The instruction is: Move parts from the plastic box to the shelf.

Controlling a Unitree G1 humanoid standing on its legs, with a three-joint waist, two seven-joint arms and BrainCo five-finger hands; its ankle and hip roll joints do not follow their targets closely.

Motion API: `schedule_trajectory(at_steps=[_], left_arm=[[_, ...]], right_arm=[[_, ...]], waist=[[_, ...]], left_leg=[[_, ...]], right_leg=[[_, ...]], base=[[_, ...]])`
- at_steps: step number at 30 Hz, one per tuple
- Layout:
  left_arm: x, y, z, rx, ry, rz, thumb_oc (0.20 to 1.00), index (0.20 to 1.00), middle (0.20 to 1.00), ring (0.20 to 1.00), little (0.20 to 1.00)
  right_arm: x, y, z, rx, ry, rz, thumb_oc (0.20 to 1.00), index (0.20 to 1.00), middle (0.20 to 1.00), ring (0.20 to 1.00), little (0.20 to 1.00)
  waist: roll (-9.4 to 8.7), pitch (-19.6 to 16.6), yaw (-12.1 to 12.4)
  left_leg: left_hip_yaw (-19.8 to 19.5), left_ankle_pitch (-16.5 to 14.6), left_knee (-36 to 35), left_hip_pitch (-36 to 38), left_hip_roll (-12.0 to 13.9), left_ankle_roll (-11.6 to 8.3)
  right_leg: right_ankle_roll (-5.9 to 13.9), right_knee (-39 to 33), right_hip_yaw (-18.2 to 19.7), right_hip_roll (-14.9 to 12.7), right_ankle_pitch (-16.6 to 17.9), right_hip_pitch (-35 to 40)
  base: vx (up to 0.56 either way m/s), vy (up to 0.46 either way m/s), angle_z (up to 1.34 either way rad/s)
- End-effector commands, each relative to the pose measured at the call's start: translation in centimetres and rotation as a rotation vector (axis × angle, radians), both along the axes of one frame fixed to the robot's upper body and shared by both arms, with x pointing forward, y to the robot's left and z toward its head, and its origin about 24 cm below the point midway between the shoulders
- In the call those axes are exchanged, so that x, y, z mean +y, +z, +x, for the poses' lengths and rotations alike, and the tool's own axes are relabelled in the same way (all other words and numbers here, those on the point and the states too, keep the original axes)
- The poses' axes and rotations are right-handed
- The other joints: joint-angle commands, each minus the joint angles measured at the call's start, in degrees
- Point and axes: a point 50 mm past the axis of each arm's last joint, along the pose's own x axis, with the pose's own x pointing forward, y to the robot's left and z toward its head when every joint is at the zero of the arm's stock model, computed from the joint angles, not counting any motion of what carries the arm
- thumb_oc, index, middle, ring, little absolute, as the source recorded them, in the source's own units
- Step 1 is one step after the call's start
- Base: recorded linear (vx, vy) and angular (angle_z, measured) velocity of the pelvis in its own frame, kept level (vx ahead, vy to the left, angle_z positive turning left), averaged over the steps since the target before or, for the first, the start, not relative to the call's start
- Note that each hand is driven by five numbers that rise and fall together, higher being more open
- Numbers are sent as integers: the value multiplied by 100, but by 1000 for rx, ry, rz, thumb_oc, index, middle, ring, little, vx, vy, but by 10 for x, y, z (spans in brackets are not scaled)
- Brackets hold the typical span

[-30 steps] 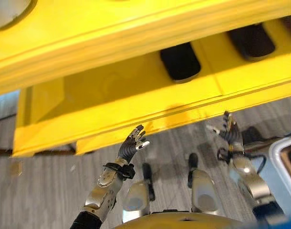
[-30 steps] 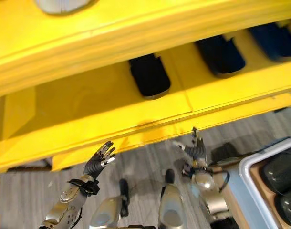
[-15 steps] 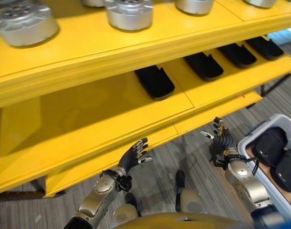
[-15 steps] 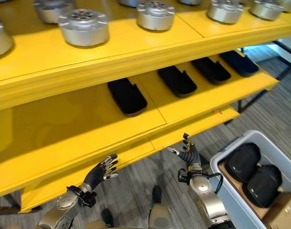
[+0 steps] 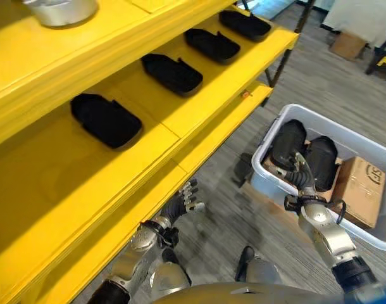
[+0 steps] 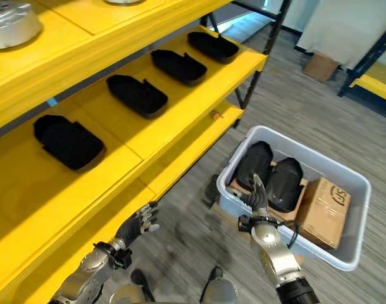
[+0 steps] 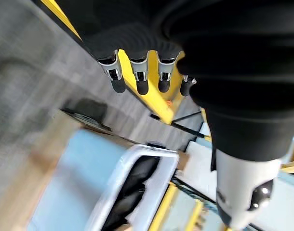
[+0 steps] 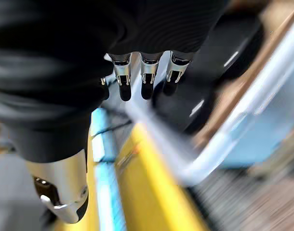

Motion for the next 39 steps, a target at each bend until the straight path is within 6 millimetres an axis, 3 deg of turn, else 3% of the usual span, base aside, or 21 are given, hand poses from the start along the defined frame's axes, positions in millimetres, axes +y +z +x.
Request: schedule_trajectory(at_steps=[1, 3, 6, 12, 14, 15, 17, 18, 19, 21, 22, 24, 28, 31, 35, 39], left_arm=[[-5, 12, 0, -63, 20, -64, 1000, 1000, 1000, 1000, 1000], [-5, 11, 1, -56, 45, -82, 1000, 1000, 1000, 1000, 1000], [-17, 16, 8, -95, 24, -131, 1000, 1000, 1000, 1000, 1000], [-26, 32, 23, -195, 45, -175, 1000, 1000, 1000, 1000, 1000], [-28, 40, 31, -226, 81, -228, 1000, 1000, 1000, 1000, 1000], [-25, 42, 33, -229, 125, -253, 1000, 1000, 1000, 1000, 1000], [-20, 42, 34, -228, 178, -257, 1000, 1000, 1000, 1000, 1000], [-15, 43, 33, -225, 241, -262, 1000, 1000, 1000, 1000, 1000], [-14, 44, 33, -227, 245, -258, 1000, 1000, 1000, 1000, 1000], [-13, 46, 34, -223, 236, -241, 1000, 1000, 1000, 1000, 1000], [-12, 45, 34, -213, 204, -231, 1000, 1000, 1000, 1000, 1000], [-12, 43, 33, -207, 185, -225, 1000, 1000, 1000, 1000, 1000], [-9, 36, 30, -195, 166, -209, 1000, 1000, 1000, 1000, 1000], [-7, 36, 29, -204, 162, -189, 1000, 1000, 1000, 1000, 1000], [-10, 32, 30, -187, 114, -108, 1000, 1000, 1000, 1000, 1000], [-9, 30, 27, -182, 87, -43, 1000, 1000, 1000, 1000, 1000]], right_arm=[[-9, 35, 19, -180, -82, -26, 1000, 1000, 1000, 1000, 1000], [-19, 35, 19, -177, -139, -60, 1000, 1000, 1000, 1000, 1000], [-43, 41, 16, -197, -285, -109, 1000, 1000, 1000, 1000, 1000], [-52, 45, 14, -226, -306, -129, 1000, 1000, 1000, 1000, 1000], [-49, 47, 15, -237, -245, -164, 1000, 1000, 1000, 1000, 1000], [-42, 42, 17, -205, -186, -151, 1000, 1000, 1000, 1000, 1000], [-35, 39, 19, -200, -132, -141, 1000, 1000, 1000, 1000, 1000], [-26, 36, 21, -190, -68, -139, 1000, 1000, 1000, 1000, 1000], [-24, 35, 21, -181, -55, -130, 1000, 1000, 1000, 1000, 1000], [-19, 32, 21, -164, -50, -116, 1000, 1000, 1000, 1000, 1000], [-18, 30, 19, -155, -56, -112, 1000, 1000, 1000, 1000, 1000], [-17, 30, 17, -154, -58, -111, 1000, 1000, 1000, 1000, 1000], [-11, 29, 14, -152, -43, -71, 1000, 1000, 1000, 1000, 1000], [-6, 29, 16, -150, -14, -54, 1000, 1000, 1000, 1000, 1000], [4, 32, 18, -171, 1, -29, 1000, 1000, 1000, 1000, 1000], [7, 35, 20, -179, 20, -36, 1000, 1000, 1000, 1000, 1000]], waist=[[-102, 90, 46], [-65, 92, -53], [69, 122, -348], [165, 195, -683], [148, 156, -803], [120, 114, -756], [55, 86, -636], [-25, 36, -444], [-52, 40, -390], [-61, 11, -320], [-35, 10, -312], [7, 2, -300], [110, 77, -182], [139, 87, -131], [177, -54, -130], [141, -134, -73]], left_leg=[[57, -524, 474, -80, 34, -22], [37, -335, 390, -51, 183, -157], [34, 228, 155, -10, 426, -487], [33, 692, -65, 124, 613, -749], [-303, 852, -136, 306, 675, -839], [-918, 1009, -3, 260, 626, -874], [-1555, 981, 138, 106, 443, -723], [-2373, 773, 324, -82, 5, -556], [-2525, 629, 409, -112, -199, -478], [-2564, 405, 528, -292, -552, -329], [-2351, 287, 507, -442, -681, -296], [-2265, 289, 288, -519, -712, -324], [-2504, 632, -347, -662, -502, -449], [-2606, 391, -498, -523, -576, -381], [-2411, -15, -719, 45, -880, -191], [-2363, -211, -699, 217, -1032, -61]], right_leg=[[118, 129, 41, -96, -48, 418], [14, 151, 80, 21, -97, 342], [-119, 123, 273, 252, -129, 94], [-294, 324, 445, 471, -242, -275], [-415, 485, 663, 608, -328, -430], [-458, 387, 936, 703, -284, -384], [-495, 159, 1240, 771, -63, -347], [-465, -121, 1697, 822, 106, -247], [-452, -264, 1844, 846, 169, -166], [-425, -548, 2034, 920, 306, -11], [-387, -738, 2037, 954, 367, 140], [-341, -823, 2019, 967, 370, 243], [-283, -871, 2075, 897, 249, 613], [-258, -745, 2124, 840, 183, 600], [-164, -692, 1955, 781, 217, 544], [-108, -679, 1880, 733, 249, 544]], base=[[22, -321, -41], [14, -262, -24], [-53, -266, -31], [-93, -194, -35], [17, -143, -57], [87, -128, -77], [129, -124, -94], [175, -173, -119], [209, -174, -147], [120, -143, -147], [91, -93, -66], [118, 32, 21], [214, 191, -9], [168, 231, -32], [198, 321, -17], [132, 182, 1]])
